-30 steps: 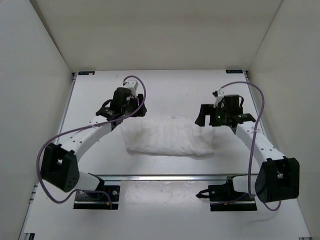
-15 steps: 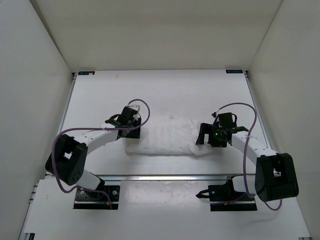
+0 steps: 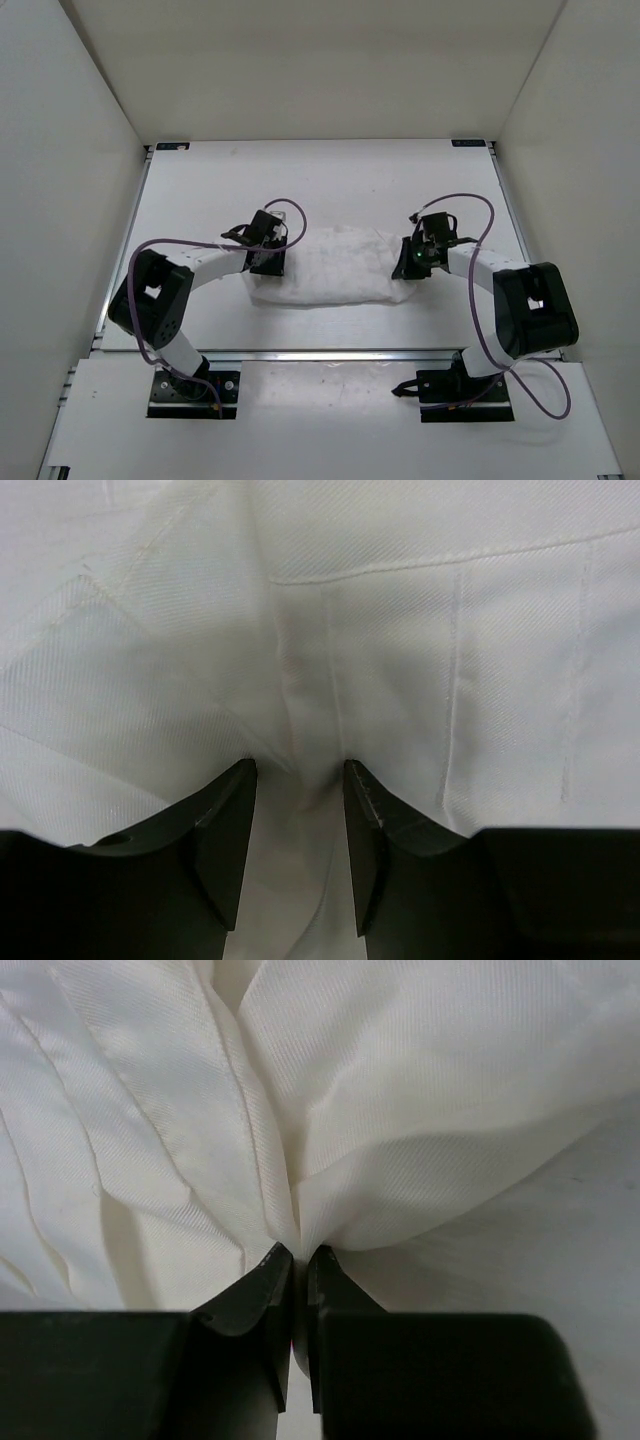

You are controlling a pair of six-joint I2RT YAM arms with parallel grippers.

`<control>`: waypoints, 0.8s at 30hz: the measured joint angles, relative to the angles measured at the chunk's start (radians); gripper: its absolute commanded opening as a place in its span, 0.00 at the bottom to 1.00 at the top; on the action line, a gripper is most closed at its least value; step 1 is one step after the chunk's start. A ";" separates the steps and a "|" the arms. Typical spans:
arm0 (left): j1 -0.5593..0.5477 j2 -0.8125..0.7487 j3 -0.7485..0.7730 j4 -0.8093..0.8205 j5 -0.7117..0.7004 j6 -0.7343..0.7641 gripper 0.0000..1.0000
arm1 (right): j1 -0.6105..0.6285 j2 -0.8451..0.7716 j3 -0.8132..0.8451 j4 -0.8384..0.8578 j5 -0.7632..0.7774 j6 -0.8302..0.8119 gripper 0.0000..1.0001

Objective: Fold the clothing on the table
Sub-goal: Fold the skirt

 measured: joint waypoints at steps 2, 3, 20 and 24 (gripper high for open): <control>0.002 0.023 0.024 0.001 0.010 0.000 0.51 | -0.007 0.001 0.011 -0.010 0.000 -0.002 0.02; 0.002 0.036 0.039 0.003 0.013 -0.001 0.51 | -0.019 0.001 0.023 -0.024 0.000 -0.009 0.01; -0.050 0.376 0.400 0.141 0.267 -0.122 0.51 | 0.137 0.140 0.695 -0.191 -0.069 -0.126 0.00; -0.039 0.422 0.443 0.164 0.343 -0.162 0.51 | 0.262 0.264 0.703 -0.235 -0.060 -0.161 0.00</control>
